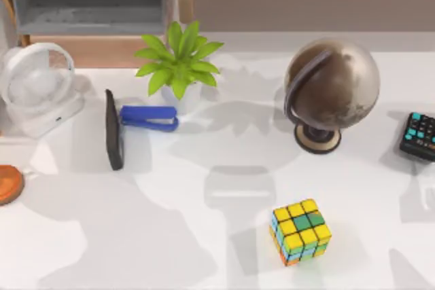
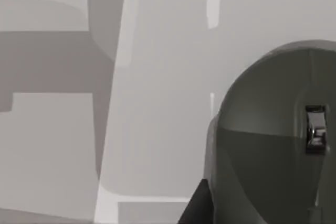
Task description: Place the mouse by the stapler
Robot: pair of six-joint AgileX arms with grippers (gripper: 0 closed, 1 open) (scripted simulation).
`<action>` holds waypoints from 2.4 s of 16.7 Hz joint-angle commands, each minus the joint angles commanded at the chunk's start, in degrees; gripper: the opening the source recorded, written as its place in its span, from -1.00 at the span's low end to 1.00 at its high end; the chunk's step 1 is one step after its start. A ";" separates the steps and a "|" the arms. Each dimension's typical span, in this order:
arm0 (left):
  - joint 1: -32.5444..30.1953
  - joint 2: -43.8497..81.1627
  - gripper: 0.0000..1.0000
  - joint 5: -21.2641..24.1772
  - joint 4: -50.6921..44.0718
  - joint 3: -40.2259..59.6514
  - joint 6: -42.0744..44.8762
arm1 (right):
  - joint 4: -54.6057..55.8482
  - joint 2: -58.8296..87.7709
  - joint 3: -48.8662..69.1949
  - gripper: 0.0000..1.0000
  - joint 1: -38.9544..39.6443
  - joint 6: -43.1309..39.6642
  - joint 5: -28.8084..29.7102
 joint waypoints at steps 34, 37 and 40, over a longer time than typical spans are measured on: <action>-25.49 -40.06 -1.00 -1.95 7.31 -31.33 -27.17 | 0.00 0.00 0.00 1.00 0.00 0.00 0.00; -34.02 -44.17 -1.00 -2.46 10.26 -40.29 -32.85 | 0.00 0.00 0.00 1.00 0.00 0.00 0.00; -42.26 -46.49 -1.00 -3.13 13.51 -49.17 -38.29 | 0.00 0.00 0.00 1.00 0.00 0.00 0.00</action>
